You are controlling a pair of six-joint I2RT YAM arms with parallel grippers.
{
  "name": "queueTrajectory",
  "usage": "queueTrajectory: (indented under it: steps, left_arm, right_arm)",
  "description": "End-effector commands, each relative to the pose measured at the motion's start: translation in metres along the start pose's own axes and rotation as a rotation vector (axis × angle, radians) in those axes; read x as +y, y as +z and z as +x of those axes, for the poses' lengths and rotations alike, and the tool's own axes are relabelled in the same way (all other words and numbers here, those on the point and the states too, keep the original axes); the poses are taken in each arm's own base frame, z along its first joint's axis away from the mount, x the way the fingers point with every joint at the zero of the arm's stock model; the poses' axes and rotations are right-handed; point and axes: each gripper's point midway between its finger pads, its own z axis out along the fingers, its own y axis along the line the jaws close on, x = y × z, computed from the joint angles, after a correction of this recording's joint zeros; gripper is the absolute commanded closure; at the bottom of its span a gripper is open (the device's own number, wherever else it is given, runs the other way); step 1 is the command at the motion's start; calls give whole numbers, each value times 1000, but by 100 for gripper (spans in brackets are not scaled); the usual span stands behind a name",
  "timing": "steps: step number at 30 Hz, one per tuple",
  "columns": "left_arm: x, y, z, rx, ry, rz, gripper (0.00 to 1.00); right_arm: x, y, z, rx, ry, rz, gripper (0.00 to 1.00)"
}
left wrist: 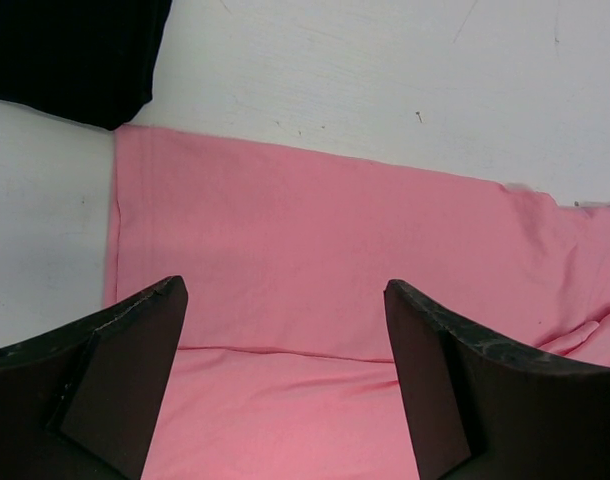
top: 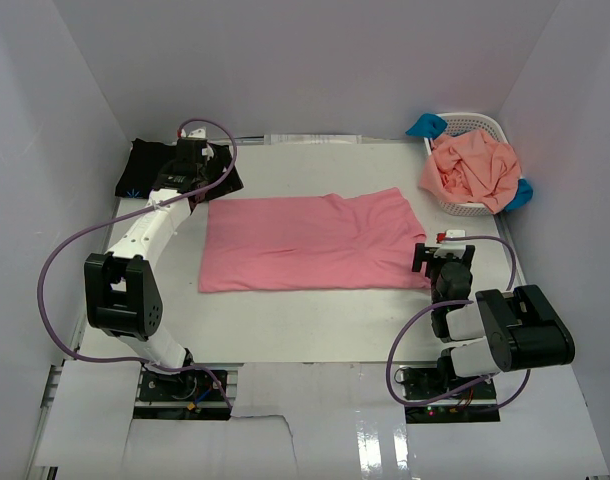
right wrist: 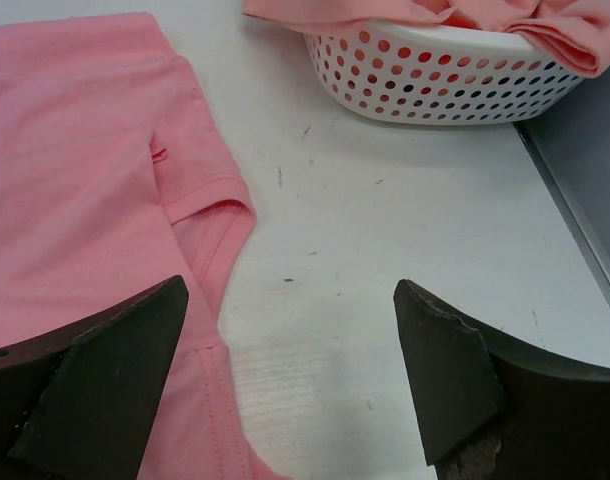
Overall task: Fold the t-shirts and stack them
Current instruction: Grap the side of the flattened tshirt furthest away from the robot with both arms
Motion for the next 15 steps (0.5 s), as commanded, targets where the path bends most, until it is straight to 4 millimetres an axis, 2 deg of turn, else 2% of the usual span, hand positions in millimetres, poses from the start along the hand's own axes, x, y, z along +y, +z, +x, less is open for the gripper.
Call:
queueTrajectory:
  steps: [1, 8, 15]
  left_arm:
    - [-5, -11, -10, -33, 5, 16, 9]
    - [-4, -2, -5, -6, 2, 15, 9]
    - [-3, -1, -2, 2, -1, 10, 9]
  right_arm:
    - [-10, 6, -30, -112, 50, 59, 10]
    - [-10, 6, -30, -112, 51, 58, 10]
    - [-10, 6, -30, -112, 50, 59, 10]
